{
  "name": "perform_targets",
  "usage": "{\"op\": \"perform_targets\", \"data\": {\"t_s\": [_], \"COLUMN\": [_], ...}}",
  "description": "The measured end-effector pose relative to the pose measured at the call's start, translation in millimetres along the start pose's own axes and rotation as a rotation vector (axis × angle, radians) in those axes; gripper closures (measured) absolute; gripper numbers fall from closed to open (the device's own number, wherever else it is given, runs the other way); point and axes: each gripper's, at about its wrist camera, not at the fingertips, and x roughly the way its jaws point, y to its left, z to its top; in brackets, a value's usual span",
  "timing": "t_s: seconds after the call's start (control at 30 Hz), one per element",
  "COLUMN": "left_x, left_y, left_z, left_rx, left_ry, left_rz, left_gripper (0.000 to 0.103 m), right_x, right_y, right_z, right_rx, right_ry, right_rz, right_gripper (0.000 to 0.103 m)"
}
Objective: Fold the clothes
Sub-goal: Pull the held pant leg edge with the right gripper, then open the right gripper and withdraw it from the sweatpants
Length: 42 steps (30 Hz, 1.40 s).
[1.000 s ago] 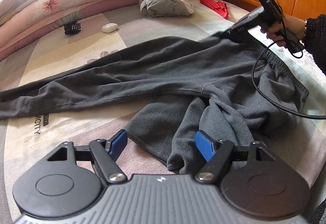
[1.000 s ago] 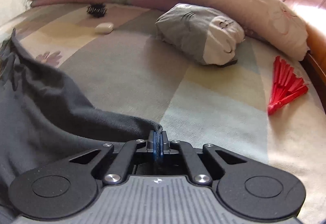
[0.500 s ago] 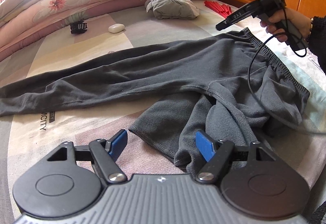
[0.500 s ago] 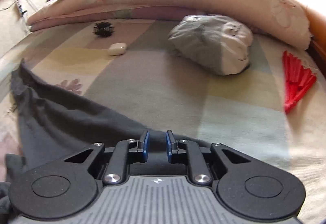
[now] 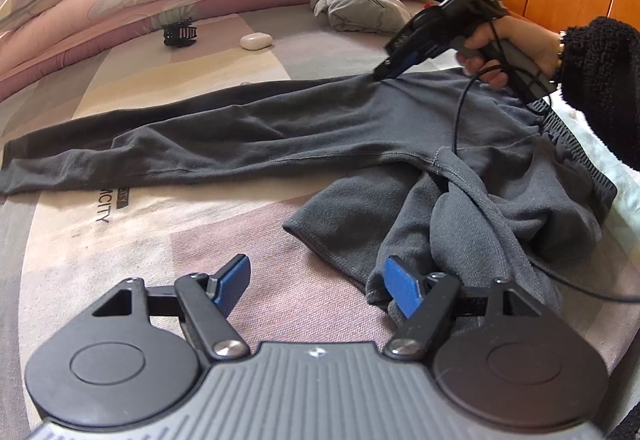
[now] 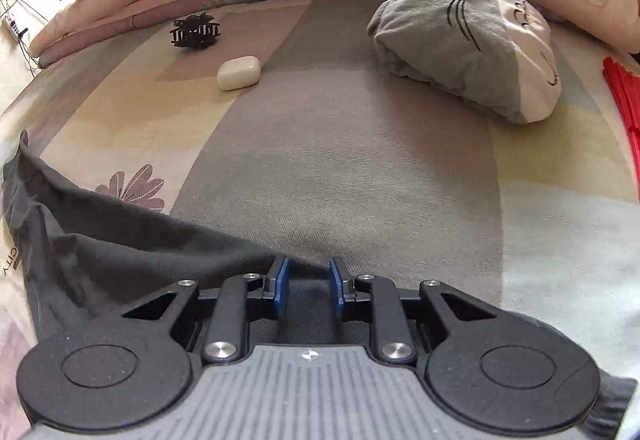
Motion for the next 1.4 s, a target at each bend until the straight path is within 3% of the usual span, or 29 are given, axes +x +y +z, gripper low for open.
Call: {"op": "perform_targets", "data": {"t_s": [0.07,0.2,0.3,0.5,0.57,0.67,0.8,1.1,1.23,1.4], "left_x": [-5,-17,-26,-46,-53,-63,-70,-72,-70,-74], "left_y": [1,0,-7,-20,-25,-28,-29,-33,-37,-42], "left_z": [-3,-10,-14,-24,-27,-32,-38,-41,-39,-32], "left_rx": [-0.003,-0.001,0.009,0.028,0.035,0.040,0.032,0.052,0.063,0.066], "left_ry": [-0.003,-0.010,-0.017,-0.031,-0.036,-0.047,-0.039,-0.031,-0.033,-0.050], "left_rz": [0.004,0.007,-0.002,-0.020,-0.026,-0.030,-0.012,0.001,0.001,-0.004], "left_gripper": [0.028,0.028,0.028,0.027,0.027,0.027,0.027,0.027,0.027,0.027], "right_x": [-27,-90,-127,-125,-120,-118,-118,-173,-195,-146], "right_y": [3,9,11,14,9,11,29,-1,-21,-41], "right_z": [-13,-54,-93,-175,-193,-210,-227,-257,-232,-176], "right_rx": [-0.022,-0.030,-0.003,0.079,0.114,0.120,0.001,0.210,0.289,0.303], "right_ry": [-0.010,-0.030,-0.019,0.060,0.036,0.016,-0.025,-0.111,-0.266,-0.243], "right_rz": [-0.006,0.005,0.028,0.031,0.035,0.087,0.010,0.068,0.110,0.083], "right_gripper": [0.072,0.050,0.047,0.038,0.032,0.000,0.000,0.000,0.000,0.000]}}
